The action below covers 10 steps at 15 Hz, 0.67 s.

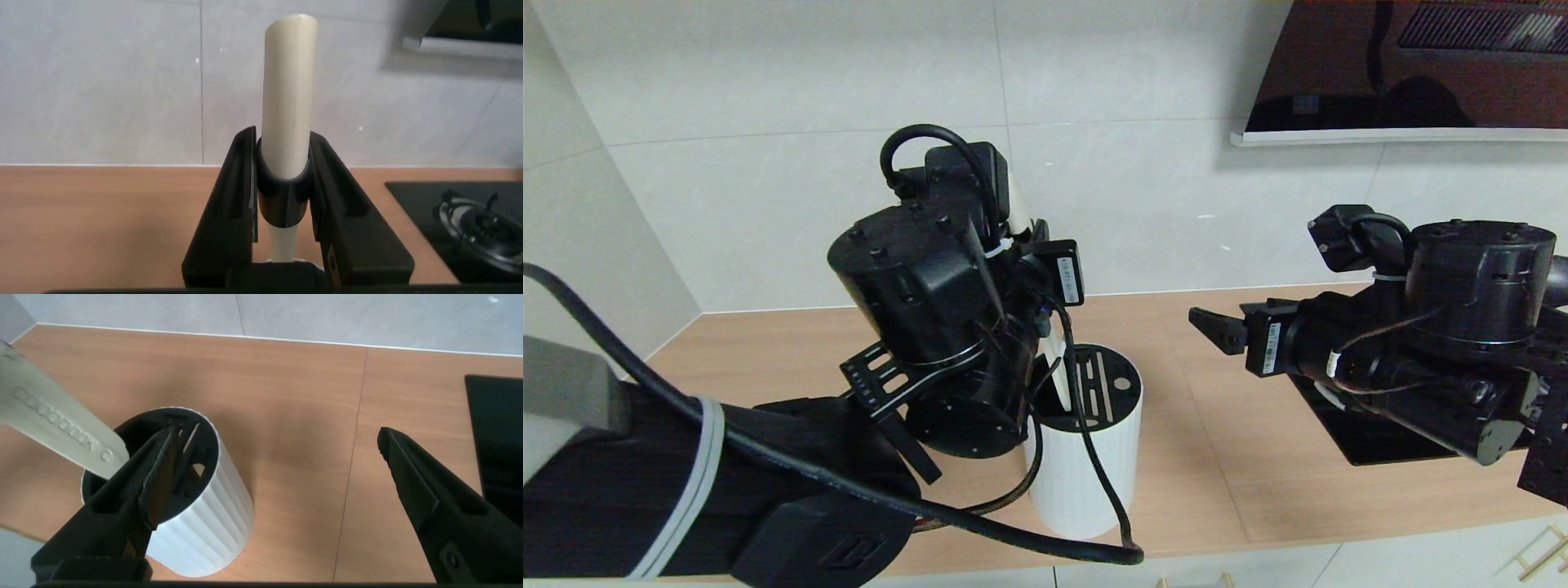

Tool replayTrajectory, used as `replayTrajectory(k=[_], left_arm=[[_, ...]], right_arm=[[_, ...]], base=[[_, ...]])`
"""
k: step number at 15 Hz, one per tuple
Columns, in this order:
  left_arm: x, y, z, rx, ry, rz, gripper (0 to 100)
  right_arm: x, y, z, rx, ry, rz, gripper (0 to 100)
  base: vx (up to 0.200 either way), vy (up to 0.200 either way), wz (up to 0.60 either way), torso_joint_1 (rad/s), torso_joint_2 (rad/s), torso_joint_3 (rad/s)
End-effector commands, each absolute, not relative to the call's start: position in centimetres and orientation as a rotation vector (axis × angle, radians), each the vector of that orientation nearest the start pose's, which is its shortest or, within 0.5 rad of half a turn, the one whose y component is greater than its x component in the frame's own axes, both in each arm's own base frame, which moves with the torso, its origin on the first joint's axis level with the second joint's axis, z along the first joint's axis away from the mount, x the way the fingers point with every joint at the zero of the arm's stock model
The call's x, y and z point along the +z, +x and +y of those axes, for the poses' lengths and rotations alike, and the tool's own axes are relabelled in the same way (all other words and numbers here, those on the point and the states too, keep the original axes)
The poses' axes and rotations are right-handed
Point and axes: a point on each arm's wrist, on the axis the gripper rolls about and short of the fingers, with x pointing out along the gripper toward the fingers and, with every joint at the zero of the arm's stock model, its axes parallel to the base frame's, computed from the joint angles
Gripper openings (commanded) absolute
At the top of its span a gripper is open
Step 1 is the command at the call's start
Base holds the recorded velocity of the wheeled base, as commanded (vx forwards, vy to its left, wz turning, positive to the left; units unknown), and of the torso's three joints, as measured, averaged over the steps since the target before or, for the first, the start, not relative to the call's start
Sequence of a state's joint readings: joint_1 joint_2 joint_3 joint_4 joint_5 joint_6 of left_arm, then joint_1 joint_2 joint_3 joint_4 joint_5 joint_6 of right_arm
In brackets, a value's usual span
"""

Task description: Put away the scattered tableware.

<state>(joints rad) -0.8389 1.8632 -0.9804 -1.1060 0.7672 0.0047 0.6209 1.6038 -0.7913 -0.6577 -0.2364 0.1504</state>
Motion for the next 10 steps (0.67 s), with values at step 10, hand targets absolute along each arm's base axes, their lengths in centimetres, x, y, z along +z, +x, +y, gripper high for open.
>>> replayTrajectory(k=[10], left_arm=[[17.9, 25.3, -26.6, -0.079, -0.093, -0.065, 0]], right_arm=[[20.6, 23.7, 16.3, 0.372, 0.080, 0.179, 100]], base=[[0.000, 0.000, 0.00, 0.000, 0.00, 0.000]])
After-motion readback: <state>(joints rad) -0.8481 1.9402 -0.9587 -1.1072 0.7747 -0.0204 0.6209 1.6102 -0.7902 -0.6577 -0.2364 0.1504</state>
